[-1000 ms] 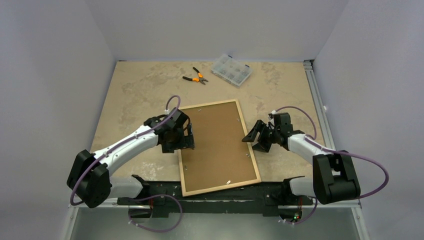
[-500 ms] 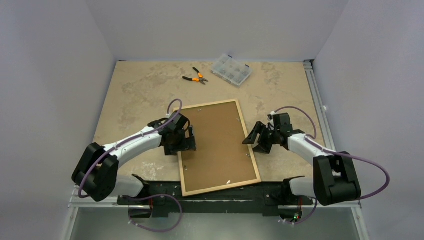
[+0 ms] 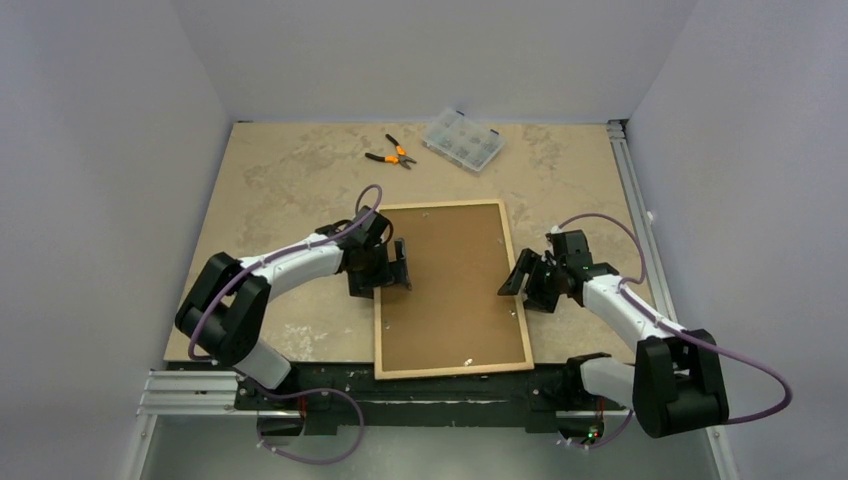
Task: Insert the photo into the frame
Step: Install the photo frame at the center of the board.
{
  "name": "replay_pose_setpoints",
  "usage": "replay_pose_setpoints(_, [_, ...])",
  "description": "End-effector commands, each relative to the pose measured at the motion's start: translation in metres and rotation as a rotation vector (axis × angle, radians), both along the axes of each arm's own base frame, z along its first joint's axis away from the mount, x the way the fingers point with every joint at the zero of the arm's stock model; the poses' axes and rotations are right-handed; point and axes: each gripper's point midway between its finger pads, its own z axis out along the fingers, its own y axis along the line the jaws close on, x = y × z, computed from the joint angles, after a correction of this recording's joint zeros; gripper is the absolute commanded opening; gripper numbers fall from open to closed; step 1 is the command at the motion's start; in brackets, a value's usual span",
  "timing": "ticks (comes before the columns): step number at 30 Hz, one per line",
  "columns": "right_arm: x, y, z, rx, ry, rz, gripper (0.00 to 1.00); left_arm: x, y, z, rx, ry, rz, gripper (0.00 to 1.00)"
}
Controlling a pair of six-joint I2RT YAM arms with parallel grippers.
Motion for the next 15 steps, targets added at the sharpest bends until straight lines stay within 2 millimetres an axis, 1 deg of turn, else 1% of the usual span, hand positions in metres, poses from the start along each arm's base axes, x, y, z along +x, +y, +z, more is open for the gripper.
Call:
replay_pose_setpoints(1, [0.006, 0.003, 0.015, 0.001, -0.032, 0.013, 0.68, 0.034, -0.059, 0.029, -0.201, -0.098, -0.084, 0.92])
replay_pose_setpoints(4, [0.013, 0.001, 0.016, -0.013, -0.037, 0.012, 0.68, 0.043, -0.066, 0.03, -0.204, -0.093, -0.091, 0.92])
replay_pose_setpoints(7, [0.027, 0.003, 0.021, -0.025, -0.049, 0.028, 0.68, 0.052, -0.071, 0.033, -0.196, -0.097, -0.096, 0.91])
replay_pose_setpoints(11, [0.051, 0.007, 0.029, -0.031, -0.059, 0.047, 0.68, 0.064, -0.072, 0.034, -0.157, -0.099, -0.101, 0.91])
replay_pose_setpoints(14, [0.063, 0.008, 0.031, -0.038, -0.057, 0.055, 0.68, 0.071, -0.071, 0.034, -0.129, -0.099, -0.097, 0.92])
replay_pose_setpoints(15, [0.065, 0.008, 0.032, -0.043, -0.054, 0.056, 0.68, 0.072, -0.068, 0.033, -0.109, -0.102, -0.091, 0.92])
